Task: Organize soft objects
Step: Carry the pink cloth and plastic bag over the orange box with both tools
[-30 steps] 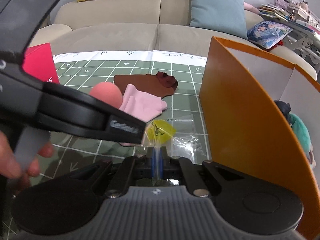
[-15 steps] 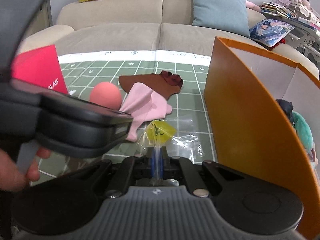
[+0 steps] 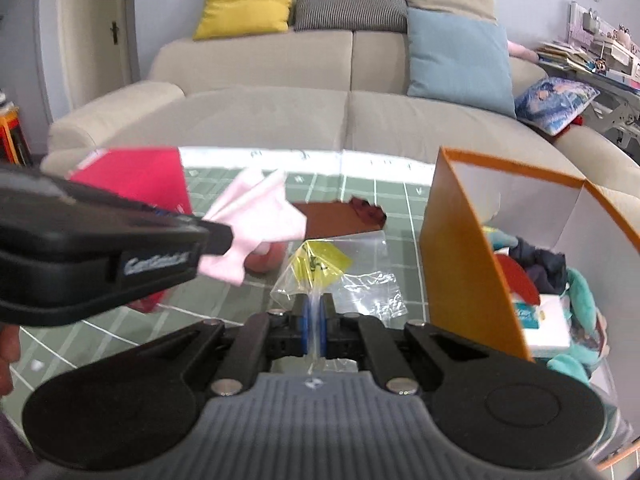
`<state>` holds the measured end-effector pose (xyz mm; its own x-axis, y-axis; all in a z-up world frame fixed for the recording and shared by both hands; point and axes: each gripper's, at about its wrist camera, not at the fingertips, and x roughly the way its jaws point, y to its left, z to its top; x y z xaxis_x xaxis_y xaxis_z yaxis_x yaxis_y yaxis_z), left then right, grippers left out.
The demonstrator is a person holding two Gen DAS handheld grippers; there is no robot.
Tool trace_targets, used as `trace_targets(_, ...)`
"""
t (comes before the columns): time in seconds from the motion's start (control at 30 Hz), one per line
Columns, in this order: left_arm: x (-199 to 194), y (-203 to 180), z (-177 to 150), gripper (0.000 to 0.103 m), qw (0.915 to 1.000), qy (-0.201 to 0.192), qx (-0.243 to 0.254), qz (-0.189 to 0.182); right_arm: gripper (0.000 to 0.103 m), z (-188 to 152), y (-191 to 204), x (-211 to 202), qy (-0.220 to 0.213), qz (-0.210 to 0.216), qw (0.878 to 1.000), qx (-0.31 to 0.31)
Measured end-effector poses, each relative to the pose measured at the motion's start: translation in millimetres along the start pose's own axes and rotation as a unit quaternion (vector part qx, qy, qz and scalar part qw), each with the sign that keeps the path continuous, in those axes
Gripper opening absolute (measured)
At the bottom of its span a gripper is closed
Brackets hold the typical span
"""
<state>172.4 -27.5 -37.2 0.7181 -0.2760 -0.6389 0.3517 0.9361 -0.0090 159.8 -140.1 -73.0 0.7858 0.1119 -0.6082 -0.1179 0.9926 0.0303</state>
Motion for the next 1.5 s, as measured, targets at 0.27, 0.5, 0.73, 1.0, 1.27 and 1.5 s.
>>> trace_targets(0.27,-49,-8,9,0.003,0.9988,-0.048,-0.003,0.002,0.002,18,-3,-58,-0.058,0.018,0.998,0.014)
trace_targets(0.5,-64,-35,27,0.003,0.9964,-0.073,0.016,-0.04,0.002,24,-28,-104,-0.078,0.028,0.996,0.045)
trace_targets(0.73,-58,-85,47,0.003,0.99,-0.077,0.084,-0.083,0.002,29,-83,-122,-0.077,0.0,0.993,0.089)
trace_targets(1.0,3,-151,71,0.003,0.9793,-0.004,0.162,-0.121,0.002,27,-164,-112,-0.033,-0.025,0.99,0.132)
trace_targets(1.27,67,-187,69,0.003,0.9599,0.095,0.232,-0.125,0.003,28,-228,-78,0.052,-0.025,0.988,0.143)
trace_targets(1.5,93,-199,54,0.003,0.939,0.19,0.257,-0.125,0.003,11,-249,-45,0.154,-0.02,0.97,0.19)
